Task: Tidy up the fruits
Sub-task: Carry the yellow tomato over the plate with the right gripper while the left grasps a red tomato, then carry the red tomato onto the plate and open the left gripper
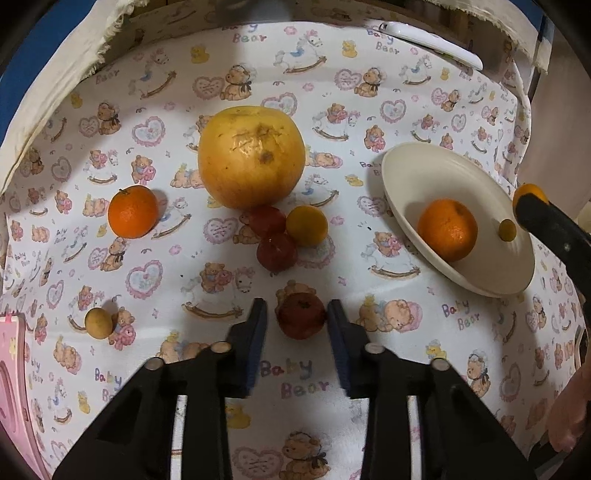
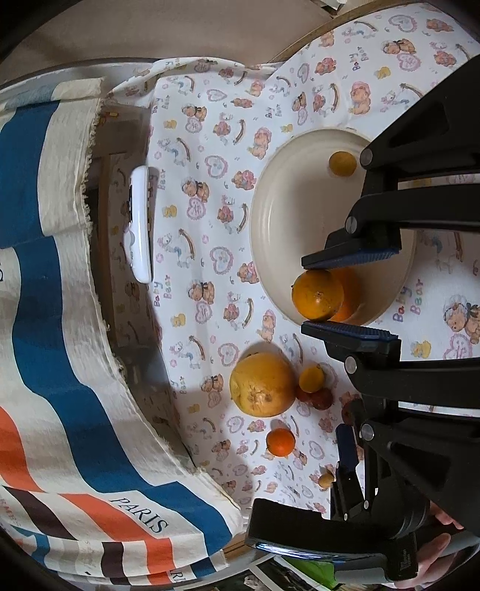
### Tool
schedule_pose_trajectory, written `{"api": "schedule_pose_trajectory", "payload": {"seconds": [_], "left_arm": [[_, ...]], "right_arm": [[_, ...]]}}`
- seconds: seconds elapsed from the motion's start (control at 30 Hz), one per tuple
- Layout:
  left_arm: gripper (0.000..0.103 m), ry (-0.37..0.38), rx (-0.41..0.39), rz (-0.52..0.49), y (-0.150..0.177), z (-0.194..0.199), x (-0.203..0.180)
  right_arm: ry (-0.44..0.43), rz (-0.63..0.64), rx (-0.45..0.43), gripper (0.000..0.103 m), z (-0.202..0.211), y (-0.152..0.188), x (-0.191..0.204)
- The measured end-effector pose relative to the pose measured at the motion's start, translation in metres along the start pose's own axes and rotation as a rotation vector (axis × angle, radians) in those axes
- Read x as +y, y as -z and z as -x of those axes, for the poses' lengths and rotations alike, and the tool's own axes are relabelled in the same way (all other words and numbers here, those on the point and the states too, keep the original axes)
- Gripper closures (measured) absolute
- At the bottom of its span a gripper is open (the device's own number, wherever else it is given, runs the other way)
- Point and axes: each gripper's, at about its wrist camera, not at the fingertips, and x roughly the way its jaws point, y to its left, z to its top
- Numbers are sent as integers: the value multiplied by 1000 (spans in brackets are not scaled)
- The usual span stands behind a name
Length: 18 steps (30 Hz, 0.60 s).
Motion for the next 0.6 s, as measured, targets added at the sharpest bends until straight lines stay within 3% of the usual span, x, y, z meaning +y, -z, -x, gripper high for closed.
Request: {"api": "schedule_pose_trajectory", "payload": {"seconds": [0.13,0.27,0.6], "left_arm": [[77,-12,-14,-21,0,5,-6],[77,-6,-47,-37,-2,18,-14],[76,56,-114,-108,-28,45,-56]], "right_arm": [[15,-18,4,74,0,-1,-4],[85,-37,-9,74,3,-3,-10],[71,-136,-33,74,19,-12,-36]]}}
